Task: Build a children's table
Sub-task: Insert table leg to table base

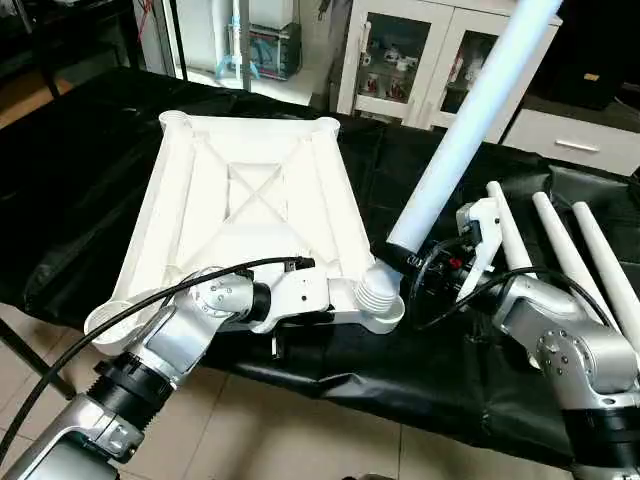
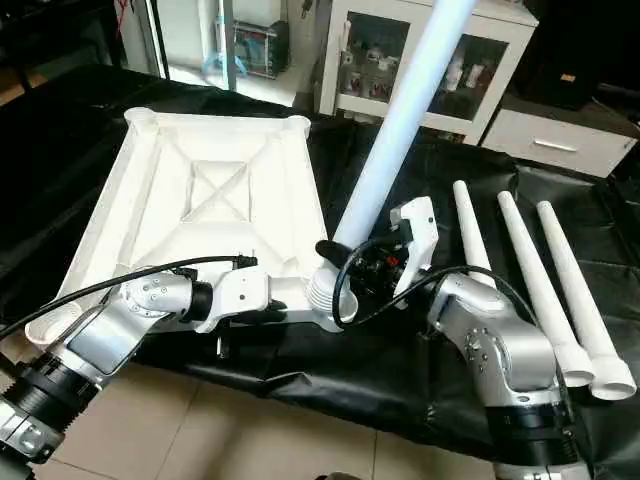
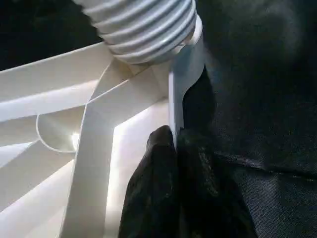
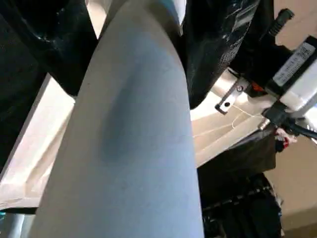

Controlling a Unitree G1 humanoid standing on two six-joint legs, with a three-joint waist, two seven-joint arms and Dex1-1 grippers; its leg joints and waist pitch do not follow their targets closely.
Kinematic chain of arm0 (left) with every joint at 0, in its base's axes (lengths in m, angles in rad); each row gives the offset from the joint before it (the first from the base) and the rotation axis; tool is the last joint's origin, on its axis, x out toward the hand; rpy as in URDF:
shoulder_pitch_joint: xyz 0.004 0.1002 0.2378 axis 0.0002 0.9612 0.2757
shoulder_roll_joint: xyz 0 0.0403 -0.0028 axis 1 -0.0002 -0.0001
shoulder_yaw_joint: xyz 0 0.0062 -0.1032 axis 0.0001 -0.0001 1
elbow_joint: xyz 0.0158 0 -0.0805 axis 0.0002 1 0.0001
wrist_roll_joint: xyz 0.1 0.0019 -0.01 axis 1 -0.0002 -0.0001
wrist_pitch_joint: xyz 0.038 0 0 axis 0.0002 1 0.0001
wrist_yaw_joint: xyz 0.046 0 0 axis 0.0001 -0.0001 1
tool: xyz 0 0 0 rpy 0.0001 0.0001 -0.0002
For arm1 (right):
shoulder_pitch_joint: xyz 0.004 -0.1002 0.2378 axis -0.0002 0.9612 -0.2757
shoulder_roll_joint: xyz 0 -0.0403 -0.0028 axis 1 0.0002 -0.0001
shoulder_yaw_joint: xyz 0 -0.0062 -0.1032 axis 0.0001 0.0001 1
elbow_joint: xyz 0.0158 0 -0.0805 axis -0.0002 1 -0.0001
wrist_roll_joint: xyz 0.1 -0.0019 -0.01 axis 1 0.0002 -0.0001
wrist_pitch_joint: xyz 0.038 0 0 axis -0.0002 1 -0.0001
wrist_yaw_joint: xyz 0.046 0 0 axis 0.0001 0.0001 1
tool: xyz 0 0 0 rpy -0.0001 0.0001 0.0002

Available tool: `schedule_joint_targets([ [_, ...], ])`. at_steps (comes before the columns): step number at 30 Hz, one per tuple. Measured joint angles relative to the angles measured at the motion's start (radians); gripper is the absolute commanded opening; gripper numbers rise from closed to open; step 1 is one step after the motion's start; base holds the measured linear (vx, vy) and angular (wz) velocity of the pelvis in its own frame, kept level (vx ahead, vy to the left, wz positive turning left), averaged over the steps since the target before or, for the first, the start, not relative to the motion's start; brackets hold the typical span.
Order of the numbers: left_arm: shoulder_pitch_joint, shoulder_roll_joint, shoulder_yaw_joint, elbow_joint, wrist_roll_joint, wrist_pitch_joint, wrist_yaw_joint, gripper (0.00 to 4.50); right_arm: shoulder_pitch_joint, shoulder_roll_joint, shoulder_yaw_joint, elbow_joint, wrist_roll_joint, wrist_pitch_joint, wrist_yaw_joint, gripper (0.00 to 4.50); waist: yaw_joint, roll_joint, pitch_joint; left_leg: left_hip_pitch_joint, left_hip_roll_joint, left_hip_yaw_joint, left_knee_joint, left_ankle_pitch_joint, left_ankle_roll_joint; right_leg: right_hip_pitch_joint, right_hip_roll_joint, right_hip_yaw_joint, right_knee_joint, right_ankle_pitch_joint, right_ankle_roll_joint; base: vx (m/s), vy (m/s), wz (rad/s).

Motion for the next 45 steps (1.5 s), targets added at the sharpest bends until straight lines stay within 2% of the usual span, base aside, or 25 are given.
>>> schedule_joint_targets([
  [6,0.000,0.006,0.001,-0.011,0.000,0.008,-0.014,0.00,-0.011,-0.029,0.018,0.029,-0.024,-0.016,0.040,1.83,-0.002,-0.008,0.003,0.000,0.000,0.000,0.000,0.000,0.000,0.000,0.000,0.000,0.000,0.000,0.000,0.000,0.000,0.00],
  [20,-0.002,0.016,0.002,-0.023,0.001,0.014,-0.045,0.00,-0.013,-0.028,0.029,0.079,-0.055,-0.084,0.064,1.83,-0.003,-0.008,0.003,0.000,0.000,0.000,-0.001,0.000,0.000,0.000,0.000,-0.001,-0.001,0.000,0.000,0.000,0.000,0.00],
  [30,-0.005,0.016,0.002,-0.023,0.006,0.016,-0.052,0.00,-0.031,-0.040,0.059,0.091,-0.085,-0.089,0.097,1.83,-0.004,-0.009,0.003,0.000,0.001,0.000,-0.002,0.000,0.000,0.000,0.000,-0.001,-0.001,0.000,0.000,0.000,0.000,0.00],
  [41,-0.005,0.014,0.004,-0.021,0.010,0.020,-0.052,0.00,-0.050,-0.031,0.070,0.124,-0.097,-0.106,0.100,1.83,-0.005,-0.010,0.002,0.000,0.001,0.000,-0.002,0.000,0.000,0.000,0.000,-0.001,-0.002,0.000,0.000,0.000,0.000,0.00],
  [45,-0.005,0.013,0.006,-0.019,0.011,0.020,-0.052,0.00,-0.067,-0.001,0.063,0.163,-0.098,-0.109,0.077,1.83,-0.006,-0.012,0.000,0.000,0.000,0.000,-0.002,0.000,0.000,0.000,0.000,-0.001,-0.002,0.000,0.000,0.000,0.000,0.00],
])
